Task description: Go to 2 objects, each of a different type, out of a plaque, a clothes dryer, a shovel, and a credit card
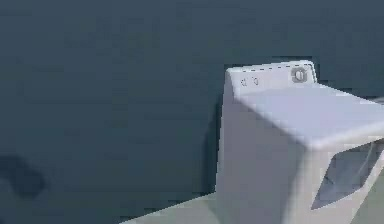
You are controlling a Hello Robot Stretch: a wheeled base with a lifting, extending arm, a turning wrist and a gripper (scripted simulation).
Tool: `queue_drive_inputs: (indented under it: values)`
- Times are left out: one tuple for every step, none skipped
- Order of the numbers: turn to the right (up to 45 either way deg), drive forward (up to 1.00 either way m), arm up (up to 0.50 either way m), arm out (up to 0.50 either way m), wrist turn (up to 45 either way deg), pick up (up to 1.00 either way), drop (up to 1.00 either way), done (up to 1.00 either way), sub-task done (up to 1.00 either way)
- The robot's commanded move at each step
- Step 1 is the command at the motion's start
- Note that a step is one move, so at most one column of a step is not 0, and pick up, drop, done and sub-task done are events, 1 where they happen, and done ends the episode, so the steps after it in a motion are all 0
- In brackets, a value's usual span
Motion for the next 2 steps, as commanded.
queue_drive_inputs:
  values:
    - [30.0, 0.0, 0.0, 0.0, 0.0, 0.0, 0.0, 0.0, 0.0]
    - [0.0, 0.0, 0.0, 0.0, 0.0, 0.0, 0.0, 1.0, 0.0]
